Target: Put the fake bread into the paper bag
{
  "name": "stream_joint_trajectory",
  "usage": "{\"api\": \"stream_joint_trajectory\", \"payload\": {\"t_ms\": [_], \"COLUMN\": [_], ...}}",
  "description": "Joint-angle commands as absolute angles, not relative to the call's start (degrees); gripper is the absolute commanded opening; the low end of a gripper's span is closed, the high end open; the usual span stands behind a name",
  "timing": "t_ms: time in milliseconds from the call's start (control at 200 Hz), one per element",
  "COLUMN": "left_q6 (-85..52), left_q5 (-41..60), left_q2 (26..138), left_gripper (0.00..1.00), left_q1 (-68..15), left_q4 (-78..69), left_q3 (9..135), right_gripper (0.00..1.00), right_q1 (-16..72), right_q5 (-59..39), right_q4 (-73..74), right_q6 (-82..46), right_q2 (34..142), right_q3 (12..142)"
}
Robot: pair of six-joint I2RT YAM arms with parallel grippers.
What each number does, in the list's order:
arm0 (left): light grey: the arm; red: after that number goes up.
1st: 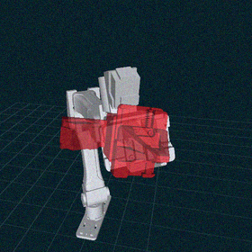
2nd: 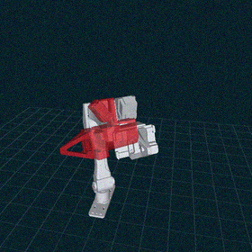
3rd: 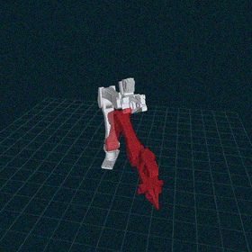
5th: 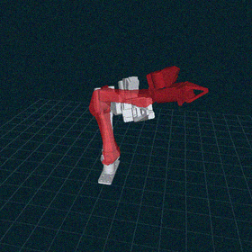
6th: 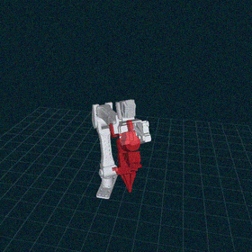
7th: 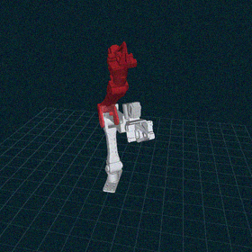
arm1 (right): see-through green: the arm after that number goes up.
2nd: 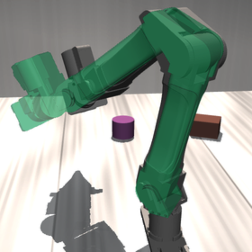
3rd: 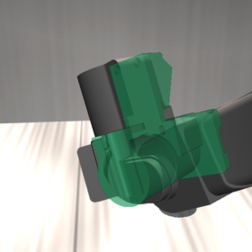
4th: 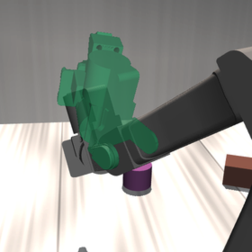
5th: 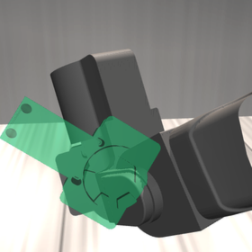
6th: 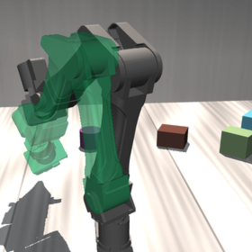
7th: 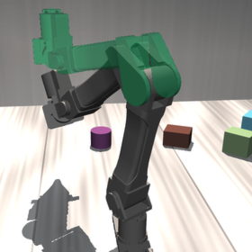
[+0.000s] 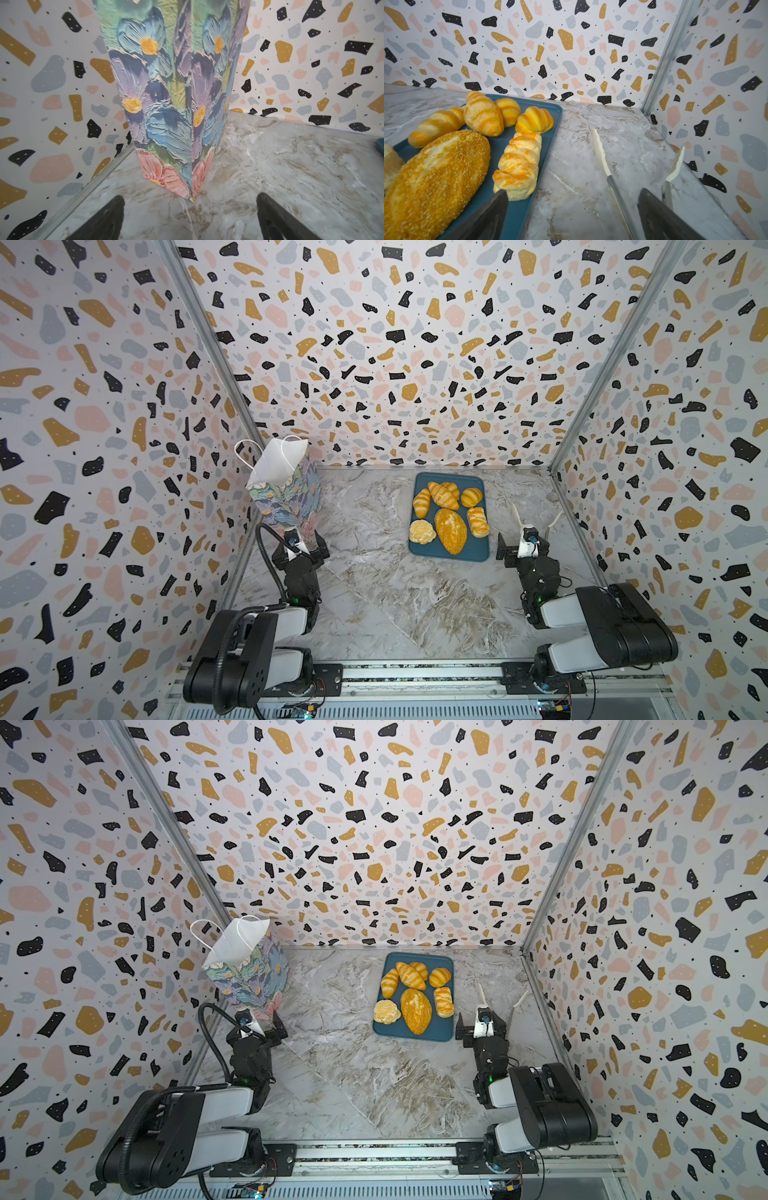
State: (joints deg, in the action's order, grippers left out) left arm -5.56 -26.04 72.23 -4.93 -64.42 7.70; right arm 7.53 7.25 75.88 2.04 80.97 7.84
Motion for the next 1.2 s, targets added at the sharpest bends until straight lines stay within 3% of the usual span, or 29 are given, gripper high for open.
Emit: {"api": "stream_joint_trajectory", "payload": {"t_ms": [0,310,691,896,1196], "left_q6": [-8.27,-16.53,-24.13,-25.38,-28.87], "left_q5": [-31.77,-40.55,-39.14,-33.08,-30.91], "left_q2": [68.87,60.07,54.52,51.0,46.63], "left_gripper": [1.0,1.0,1.0,1.0,0.99], "left_q1": [-4.69,-4.66,-4.66,-4.66,-4.66], "left_q4": [-62.98,-46.98,-34.64,-28.41,-20.96], "left_q3": [6.92,10.27,19.46,24.41,29.34], "right_gripper": [0.99,0.99,0.99,0.99,0.99], "right_q1": [7.83,9.06,9.32,10.16,11.64], "right_q5": [9.86,14.08,12.45,7.74,14.23], "right_q4": [71.78,61.38,47.19,37.67,21.11], "right_q6": [2.26,0.98,-2.21,-5.88,-15.73], "right_q2": [79.13,78.07,75.85,75.37,79.24], "right_q3": [9.45,14.37,20.97,27.42,37.34]}}
